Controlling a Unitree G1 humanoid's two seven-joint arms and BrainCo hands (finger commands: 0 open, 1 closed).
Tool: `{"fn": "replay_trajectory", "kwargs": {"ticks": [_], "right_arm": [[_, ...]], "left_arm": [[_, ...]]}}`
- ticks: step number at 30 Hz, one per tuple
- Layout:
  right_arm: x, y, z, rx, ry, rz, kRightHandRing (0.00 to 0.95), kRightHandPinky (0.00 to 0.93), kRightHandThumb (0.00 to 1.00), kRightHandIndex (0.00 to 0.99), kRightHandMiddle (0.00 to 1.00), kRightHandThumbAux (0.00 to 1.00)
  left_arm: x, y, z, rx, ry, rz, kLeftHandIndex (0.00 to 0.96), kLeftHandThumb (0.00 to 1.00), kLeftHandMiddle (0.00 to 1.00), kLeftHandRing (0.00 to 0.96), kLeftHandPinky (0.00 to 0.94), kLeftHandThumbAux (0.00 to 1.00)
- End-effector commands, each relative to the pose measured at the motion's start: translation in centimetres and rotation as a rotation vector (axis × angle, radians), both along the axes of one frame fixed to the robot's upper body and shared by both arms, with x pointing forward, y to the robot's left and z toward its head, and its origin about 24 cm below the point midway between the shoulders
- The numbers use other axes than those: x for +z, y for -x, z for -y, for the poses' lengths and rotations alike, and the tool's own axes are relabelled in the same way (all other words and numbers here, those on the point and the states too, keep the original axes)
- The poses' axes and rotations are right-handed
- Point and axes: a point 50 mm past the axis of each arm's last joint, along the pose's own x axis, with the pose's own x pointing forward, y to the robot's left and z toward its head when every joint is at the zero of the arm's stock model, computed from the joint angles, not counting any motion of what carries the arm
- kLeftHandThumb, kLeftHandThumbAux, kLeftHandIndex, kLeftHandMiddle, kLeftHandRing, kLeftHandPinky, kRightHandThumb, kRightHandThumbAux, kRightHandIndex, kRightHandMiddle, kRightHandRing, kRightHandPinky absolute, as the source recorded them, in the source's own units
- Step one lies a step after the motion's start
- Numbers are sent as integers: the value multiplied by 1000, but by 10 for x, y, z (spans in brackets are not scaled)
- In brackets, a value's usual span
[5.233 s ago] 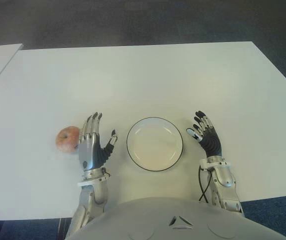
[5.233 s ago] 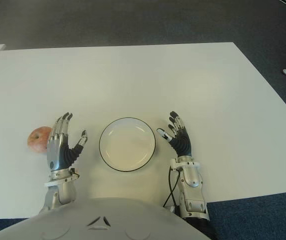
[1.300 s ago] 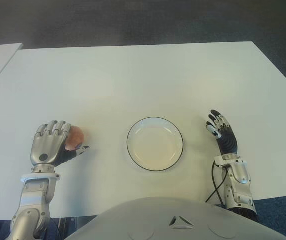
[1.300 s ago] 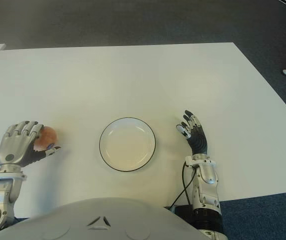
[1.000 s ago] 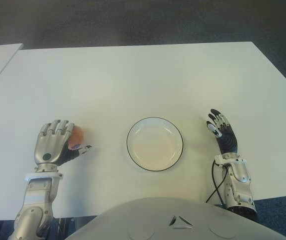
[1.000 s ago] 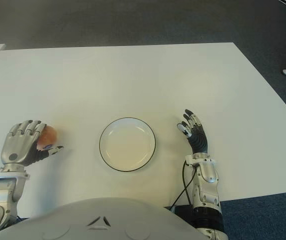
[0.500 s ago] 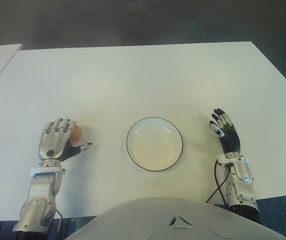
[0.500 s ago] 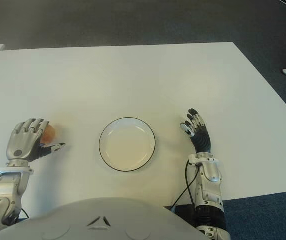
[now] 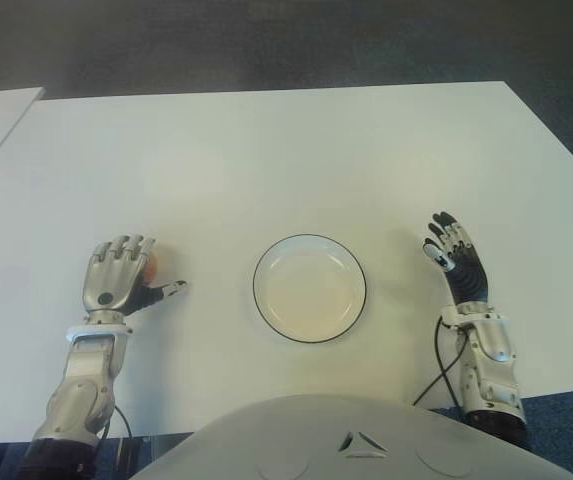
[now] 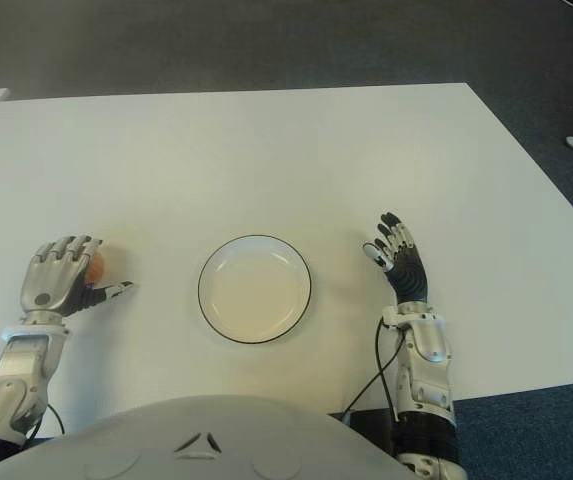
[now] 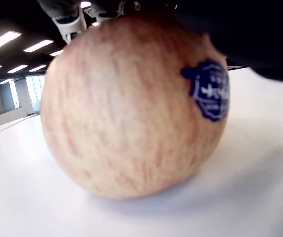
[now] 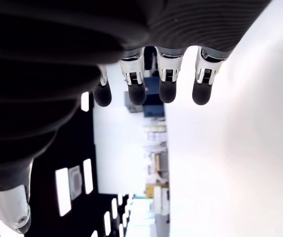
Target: Put the apples into the plate.
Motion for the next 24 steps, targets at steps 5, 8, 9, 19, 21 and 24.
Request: {"fn": "replay_trajectory", "kwargs": {"ticks": [5, 8, 9, 19, 21, 24], "right_arm": [[-4, 3, 5, -18, -21, -51, 28, 10, 217, 87, 68, 628], [-5, 2, 5, -20, -14, -52, 22, 6, 198, 83, 62, 626], [-4, 2, 5, -21, -8, -55, 21, 5, 196, 83, 61, 626], [-3, -1, 8, -15, 3, -55, 18, 7, 181, 85, 56, 612], [-4, -3, 8, -16, -24, -30, 15, 4, 181, 86, 54, 617], [-4, -5, 9, -14, -59, 2, 12, 6, 183, 92, 56, 633]], "left_arm": [[-16, 6, -4, 28, -13, -89, 150, 328, 194, 172, 185, 265], [-16, 5, -4, 27, -16, -88, 157, 319, 196, 173, 187, 264], [-16, 5, -4, 27, -18, -88, 157, 318, 196, 172, 186, 264], [-16, 4, -3, 35, -28, -95, 151, 317, 191, 165, 170, 272], [-16, 4, -3, 38, -31, -95, 156, 326, 194, 169, 175, 284], [-16, 4, -4, 40, -33, -92, 157, 383, 203, 179, 187, 317]]}}
